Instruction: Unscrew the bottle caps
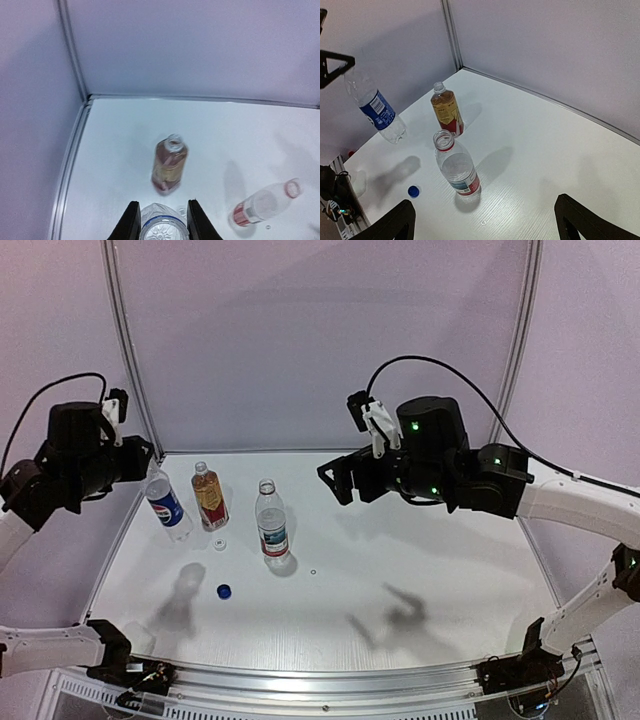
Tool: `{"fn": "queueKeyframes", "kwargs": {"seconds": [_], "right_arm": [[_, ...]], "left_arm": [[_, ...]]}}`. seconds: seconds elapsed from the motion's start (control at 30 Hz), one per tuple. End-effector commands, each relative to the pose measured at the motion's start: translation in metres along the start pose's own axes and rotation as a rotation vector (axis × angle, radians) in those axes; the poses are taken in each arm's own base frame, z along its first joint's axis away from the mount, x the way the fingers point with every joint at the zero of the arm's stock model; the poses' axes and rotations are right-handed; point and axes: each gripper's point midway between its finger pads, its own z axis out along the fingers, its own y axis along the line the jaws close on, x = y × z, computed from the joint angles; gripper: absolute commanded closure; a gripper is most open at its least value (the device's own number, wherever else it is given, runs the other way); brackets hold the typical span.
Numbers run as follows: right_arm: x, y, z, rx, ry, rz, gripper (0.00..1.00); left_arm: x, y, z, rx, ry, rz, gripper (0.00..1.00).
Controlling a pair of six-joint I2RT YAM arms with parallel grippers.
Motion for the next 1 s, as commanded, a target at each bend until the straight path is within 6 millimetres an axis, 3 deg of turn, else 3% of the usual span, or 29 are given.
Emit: {"fn": "queueKeyframes", "kwargs": {"seconds": [0.0,0.13,0.3,0.57,0.67,0.83,0.97], "right_arm": [[-0.006,-0.024,-0.009,0.116,-0.058,0.054,0.01],[-0.001,-0.027,-0.009,0.123,-0.052,0.059,0.01],[0.003,-0.029,-0.009,0.134,-0.042,0.068,0.01],[0.002,-0.033,-0.007,0.157,-0.049,0.066,0.01],[0.002,-0.033,-0.006,0.163,-0.053,0.066,0.01],[0.001,-0.035,-0.004,0.174,-0.058,0.070,0.01],[0.003,-0.034,-0.001,0.174,-0.055,0.074,0.01]], "left_arm": [[0.020,0.052,0.018,-0.258,-0.024,-0.021,1.00],[0.047,0.080,0.033,-0.357,-0.032,-0.060,1.00],[0.071,0.098,0.055,-0.312,-0.016,-0.128,1.00],[0.084,0.098,0.064,-0.275,-0.084,-0.151,1.00],[0.088,0.093,0.064,-0.241,-0.065,-0.135,0.89],[0.102,0.093,0.059,-0.230,-0.052,-0.140,0.83],[0.102,0.091,0.055,-0.220,-0.054,-0.136,0.73]]}}
